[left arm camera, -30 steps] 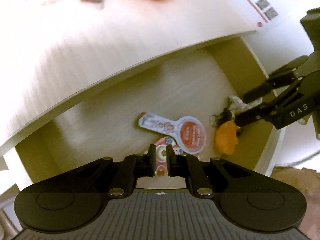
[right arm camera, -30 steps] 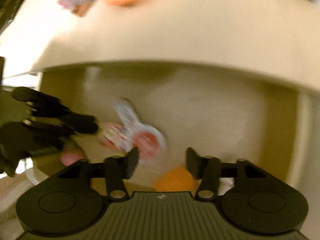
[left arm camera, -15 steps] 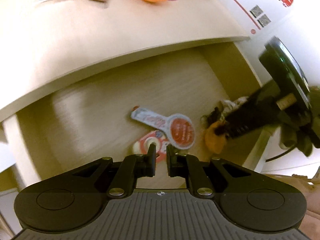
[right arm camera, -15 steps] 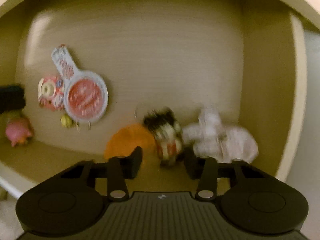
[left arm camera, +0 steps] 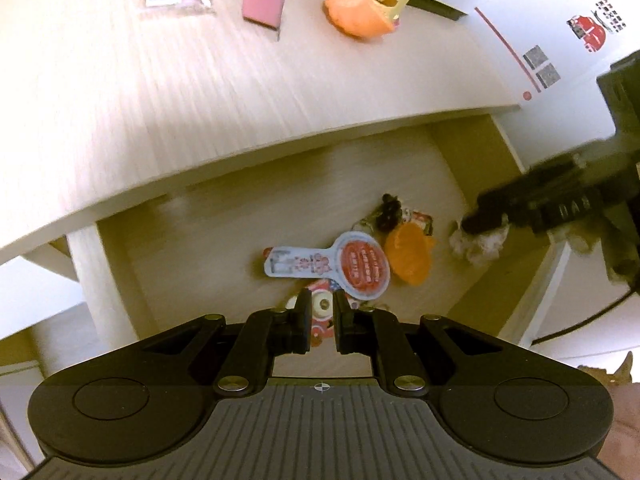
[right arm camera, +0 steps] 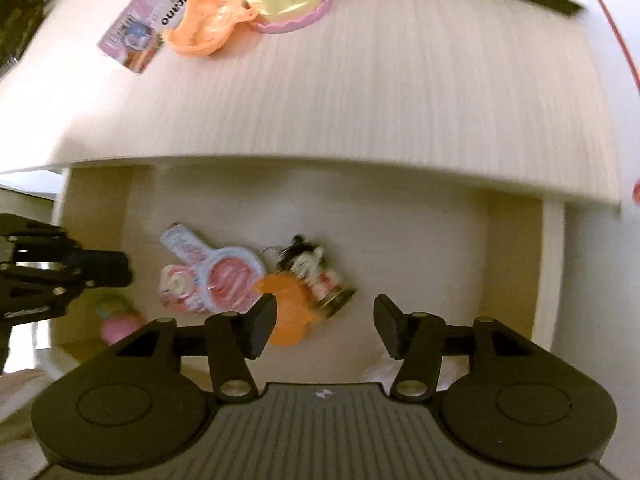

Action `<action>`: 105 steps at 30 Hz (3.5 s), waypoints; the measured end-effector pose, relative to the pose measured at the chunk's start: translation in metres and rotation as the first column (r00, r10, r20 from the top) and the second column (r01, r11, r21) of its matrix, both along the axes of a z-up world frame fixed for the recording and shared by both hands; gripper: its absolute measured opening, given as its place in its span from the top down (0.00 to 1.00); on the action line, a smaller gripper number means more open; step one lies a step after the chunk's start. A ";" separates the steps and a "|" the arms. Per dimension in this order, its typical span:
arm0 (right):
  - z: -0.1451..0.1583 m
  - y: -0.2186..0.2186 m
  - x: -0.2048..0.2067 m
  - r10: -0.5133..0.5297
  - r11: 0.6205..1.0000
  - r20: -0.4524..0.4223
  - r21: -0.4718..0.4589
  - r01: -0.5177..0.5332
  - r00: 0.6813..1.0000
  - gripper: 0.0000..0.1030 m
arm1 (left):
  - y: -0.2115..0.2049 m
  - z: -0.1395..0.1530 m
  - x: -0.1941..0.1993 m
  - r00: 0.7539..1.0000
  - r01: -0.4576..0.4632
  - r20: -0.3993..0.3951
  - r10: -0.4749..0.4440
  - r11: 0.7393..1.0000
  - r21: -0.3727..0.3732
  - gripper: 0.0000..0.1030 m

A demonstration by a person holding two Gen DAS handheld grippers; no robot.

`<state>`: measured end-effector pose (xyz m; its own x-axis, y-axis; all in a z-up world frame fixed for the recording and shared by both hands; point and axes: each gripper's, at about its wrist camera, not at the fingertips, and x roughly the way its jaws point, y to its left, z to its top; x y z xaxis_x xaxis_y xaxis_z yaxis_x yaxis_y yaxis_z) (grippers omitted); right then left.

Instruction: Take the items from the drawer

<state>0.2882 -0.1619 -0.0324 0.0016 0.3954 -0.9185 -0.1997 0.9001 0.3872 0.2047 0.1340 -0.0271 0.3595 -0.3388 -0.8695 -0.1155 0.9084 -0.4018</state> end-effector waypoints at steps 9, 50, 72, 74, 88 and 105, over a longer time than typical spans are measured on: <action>-0.052 0.125 -0.030 0.151 0.945 -0.295 0.324 -0.050 0.943 0.38 | 0.026 0.026 -0.009 0.997 -0.065 0.040 0.062 0.996 0.063 0.89; -0.084 0.049 -0.047 0.314 0.861 0.135 -0.459 -0.221 0.940 0.86 | -0.028 -0.010 -0.009 0.977 0.181 0.092 -0.194 0.974 0.138 0.86; -0.006 -0.027 -0.111 -0.164 0.975 0.392 -0.075 0.209 0.905 0.86 | -0.134 -0.053 0.070 0.939 0.320 0.055 -0.340 0.920 0.227 0.82; -0.008 -0.026 -0.113 -0.136 0.973 0.400 -0.120 0.199 0.907 0.86 | -0.139 -0.054 0.073 0.934 0.333 0.055 -0.352 0.917 0.220 0.82; -0.007 -0.029 -0.103 -0.091 0.972 0.414 -0.159 0.171 0.906 0.86 | -0.141 -0.037 0.054 0.924 0.361 0.071 -0.377 0.917 0.173 0.92; 0.123 0.048 0.011 -0.043 0.999 0.753 0.021 0.041 0.657 0.86 | 0.051 0.114 0.025 0.844 -0.335 0.495 0.206 0.924 0.185 0.93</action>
<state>0.2989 -0.1141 0.0905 0.7086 0.3795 -0.5948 -0.3861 0.9142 0.1233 0.2294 0.1849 0.0867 0.7814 0.0412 -0.6227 -0.2330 0.9449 -0.2299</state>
